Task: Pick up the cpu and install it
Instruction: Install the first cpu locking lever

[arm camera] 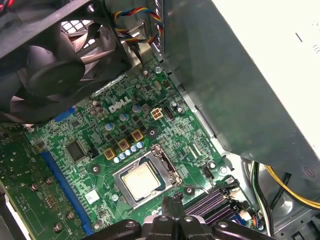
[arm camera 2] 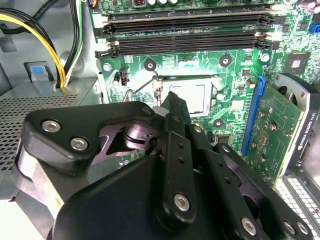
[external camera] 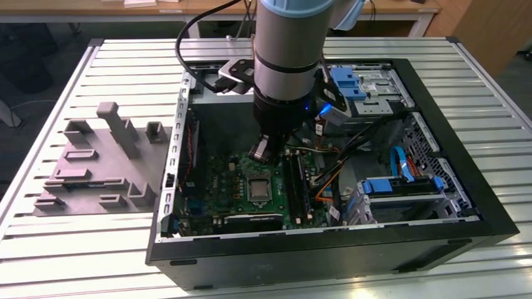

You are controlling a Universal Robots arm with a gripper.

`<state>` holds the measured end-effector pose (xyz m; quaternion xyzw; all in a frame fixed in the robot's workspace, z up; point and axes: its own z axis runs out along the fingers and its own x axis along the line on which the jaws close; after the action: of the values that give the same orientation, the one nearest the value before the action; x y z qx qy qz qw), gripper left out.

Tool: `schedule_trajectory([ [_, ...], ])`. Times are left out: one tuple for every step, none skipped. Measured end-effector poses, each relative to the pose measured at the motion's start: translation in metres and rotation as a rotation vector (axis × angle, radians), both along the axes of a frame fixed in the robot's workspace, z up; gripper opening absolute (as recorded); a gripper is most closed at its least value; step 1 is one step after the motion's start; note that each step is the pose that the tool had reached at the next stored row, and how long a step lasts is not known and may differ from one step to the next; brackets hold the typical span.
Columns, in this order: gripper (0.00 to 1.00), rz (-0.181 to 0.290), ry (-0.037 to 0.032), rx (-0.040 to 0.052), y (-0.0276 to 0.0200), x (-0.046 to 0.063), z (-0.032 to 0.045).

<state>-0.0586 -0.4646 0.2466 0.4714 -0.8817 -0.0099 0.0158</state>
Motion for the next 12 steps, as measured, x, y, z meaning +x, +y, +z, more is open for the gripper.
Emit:
schedule_trajectory([
  [0.11, 0.000, 0.0000, 0.0000, 0.0000, 0.000, 0.0000],
  [0.11, 0.000, 0.0000, 0.0000, 0.0000, 0.000, 0.0000],
  [0.11, 0.000, 0.0000, 0.0000, 0.0000, 0.000, 0.0000],
  [0.11, 0.000, 0.0000, 0.0000, 0.0000, 0.000, 0.0000],
  [0.11, 0.000, 0.0000, 0.0000, 0.0000, 0.000, 0.0000],
  [0.11, 0.000, 0.0000, 0.0001, 0.0001, 0.000, -0.0001],
  [0.11, 0.000, -0.0001, 0.0002, 0.0003, 0.001, -0.0002],
  [0.11, 0.000, -0.0001, 0.0000, 0.0006, 0.003, -0.0002],
  [0.11, 0.000, 0.0000, 0.0000, 0.0011, 0.004, -0.0002],
  [0.11, 0.000, 0.0000, 0.0000, 0.0020, 0.007, -0.0002],
  [0.11, 0.000, 0.0000, 0.0000, 0.0028, 0.009, -0.0002],
  [0.11, 0.001, 0.0000, 0.0000, 0.0039, 0.010, -0.0002],
])
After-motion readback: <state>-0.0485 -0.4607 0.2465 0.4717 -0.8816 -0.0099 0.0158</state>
